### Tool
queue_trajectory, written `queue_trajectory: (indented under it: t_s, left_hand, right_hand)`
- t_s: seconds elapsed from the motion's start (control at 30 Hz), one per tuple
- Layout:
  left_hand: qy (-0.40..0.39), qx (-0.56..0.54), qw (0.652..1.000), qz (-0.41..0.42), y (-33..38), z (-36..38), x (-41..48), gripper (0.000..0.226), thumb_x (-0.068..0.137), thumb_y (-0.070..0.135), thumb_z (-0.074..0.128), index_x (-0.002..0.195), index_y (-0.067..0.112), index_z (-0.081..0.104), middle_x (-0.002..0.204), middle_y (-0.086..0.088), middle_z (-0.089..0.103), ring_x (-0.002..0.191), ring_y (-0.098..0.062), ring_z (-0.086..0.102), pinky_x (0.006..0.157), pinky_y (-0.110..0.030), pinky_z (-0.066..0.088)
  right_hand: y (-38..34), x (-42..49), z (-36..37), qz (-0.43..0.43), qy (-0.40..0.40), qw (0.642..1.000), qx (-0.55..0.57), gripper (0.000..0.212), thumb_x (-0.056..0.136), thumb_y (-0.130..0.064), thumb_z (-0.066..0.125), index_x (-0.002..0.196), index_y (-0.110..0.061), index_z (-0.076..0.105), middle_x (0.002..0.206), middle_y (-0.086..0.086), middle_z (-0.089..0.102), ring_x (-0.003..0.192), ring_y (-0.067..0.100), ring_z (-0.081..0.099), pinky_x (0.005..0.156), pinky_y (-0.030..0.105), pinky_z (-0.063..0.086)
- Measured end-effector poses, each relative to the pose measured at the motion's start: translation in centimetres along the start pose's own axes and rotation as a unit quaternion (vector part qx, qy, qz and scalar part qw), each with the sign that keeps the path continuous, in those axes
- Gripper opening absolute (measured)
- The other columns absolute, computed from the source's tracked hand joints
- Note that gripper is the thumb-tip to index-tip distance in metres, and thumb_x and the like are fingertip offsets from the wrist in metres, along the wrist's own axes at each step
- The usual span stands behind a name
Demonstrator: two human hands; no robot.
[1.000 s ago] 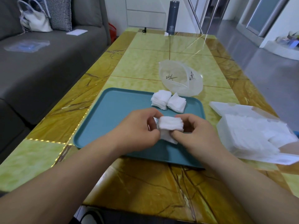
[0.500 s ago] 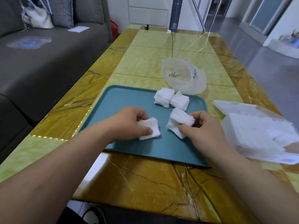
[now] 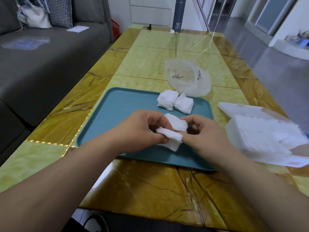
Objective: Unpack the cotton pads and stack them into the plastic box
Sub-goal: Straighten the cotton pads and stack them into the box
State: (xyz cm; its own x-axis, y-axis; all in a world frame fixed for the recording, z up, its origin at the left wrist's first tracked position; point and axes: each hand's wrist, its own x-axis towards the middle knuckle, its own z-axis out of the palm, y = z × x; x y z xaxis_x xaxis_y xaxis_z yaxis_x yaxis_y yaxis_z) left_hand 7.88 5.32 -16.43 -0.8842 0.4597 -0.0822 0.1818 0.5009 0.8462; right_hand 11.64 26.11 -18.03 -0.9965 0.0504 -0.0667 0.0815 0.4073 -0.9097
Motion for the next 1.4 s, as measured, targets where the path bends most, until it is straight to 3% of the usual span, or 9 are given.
queue_trajectory:
  t_s: [0.33,0.5,0.7,0.8,1.0,1.17,1.23,1.3,1.4]
  left_hand:
    - [0.075,0.030,0.997,-0.006,-0.9,0.6,0.6,0.020,0.075,0.018,0.090,0.085,0.020,0.072,0.080,0.002,0.076,0.063,0.001,0.062,0.058,-0.012,0.049]
    - [0.101,0.085,0.991,0.011,-1.2,1.2,0.8,0.026,0.072,0.028,0.089,0.085,0.026,0.066,0.075,0.009,0.072,0.064,-0.002,0.063,0.060,-0.020,0.051]
    - [0.040,0.134,0.989,-0.043,-0.9,1.1,0.7,0.077,0.071,0.050,0.088,0.138,0.041,0.051,0.082,0.011,0.069,0.073,0.000,0.064,0.063,-0.021,0.045]
    - [0.023,0.112,0.993,-0.036,-1.0,1.7,0.9,0.038,0.075,0.043,0.086,0.107,0.035,0.068,0.079,0.011,0.070,0.070,-0.005,0.064,0.063,-0.024,0.050]
    - [0.031,0.108,0.991,-0.067,-0.5,2.1,0.9,0.029,0.077,0.042,0.084,0.091,0.027,0.062,0.063,0.012,0.060,0.049,0.003,0.052,0.044,-0.012,0.032]
    - [0.044,0.100,0.992,-0.069,-0.2,2.8,0.8,0.029,0.080,0.040,0.079,0.098,0.028,0.060,0.082,0.008,0.069,0.074,-0.006,0.066,0.063,-0.027,0.052]
    - [0.051,0.103,0.991,-0.070,-0.1,2.8,0.8,0.030,0.080,0.041,0.078,0.098,0.029,0.058,0.084,0.008,0.069,0.078,-0.010,0.067,0.067,-0.032,0.054]
    - [0.049,0.093,0.992,-0.070,-0.1,2.7,0.8,0.030,0.080,0.042,0.079,0.097,0.030,0.057,0.083,0.009,0.068,0.076,-0.008,0.065,0.063,-0.027,0.048]
    - [0.036,0.074,0.995,-0.065,0.0,2.4,0.7,0.029,0.077,0.041,0.083,0.095,0.030,0.063,0.074,0.011,0.068,0.065,-0.002,0.061,0.057,-0.020,0.041]
  right_hand:
    - [0.5,0.6,-0.7,-0.016,-0.083,0.996,-0.034,0.040,0.077,-0.006,0.082,0.109,-0.027,0.071,0.099,-0.008,0.079,0.093,0.007,0.074,0.082,0.020,0.055]
    - [0.4,0.0,-0.2,-0.012,-0.077,0.995,-0.069,0.058,0.066,-0.034,0.097,0.114,-0.035,0.064,0.105,-0.011,0.075,0.097,0.006,0.072,0.087,0.029,0.059]
    - [0.1,0.0,0.1,-0.047,-0.051,0.991,-0.110,0.036,0.084,-0.014,0.079,0.112,-0.032,0.064,0.107,-0.014,0.072,0.098,0.002,0.068,0.091,0.024,0.055]
    - [0.2,-0.2,0.2,-0.035,-0.035,0.994,-0.099,0.047,0.086,0.001,0.069,0.121,-0.031,0.065,0.113,-0.014,0.072,0.103,-0.001,0.067,0.096,0.020,0.053]
    - [0.6,-0.3,2.2,0.019,0.019,0.999,-0.020,0.066,0.093,0.001,0.057,0.152,-0.027,0.045,0.141,-0.010,0.059,0.129,0.006,0.057,0.117,0.029,0.040]
    - [0.4,-0.2,3.2,0.027,-0.002,0.999,-0.033,0.074,0.099,0.001,0.047,0.162,-0.031,0.027,0.135,-0.015,0.042,0.123,-0.002,0.038,0.078,-0.009,0.029]
    - [0.7,0.0,3.3,0.030,-0.013,0.999,-0.029,0.075,0.099,0.002,0.046,0.162,-0.031,0.024,0.135,-0.016,0.040,0.123,-0.002,0.037,0.070,-0.013,0.027]
    - [0.6,-0.2,3.3,0.024,-0.018,0.999,-0.028,0.075,0.099,0.000,0.048,0.163,-0.030,0.025,0.140,-0.018,0.043,0.130,-0.001,0.042,0.087,-0.008,0.031]
    - [0.5,-0.7,2.4,0.004,-0.008,1.000,-0.015,0.071,0.096,-0.001,0.057,0.159,-0.026,0.035,0.143,-0.015,0.051,0.134,0.005,0.053,0.114,0.021,0.041]
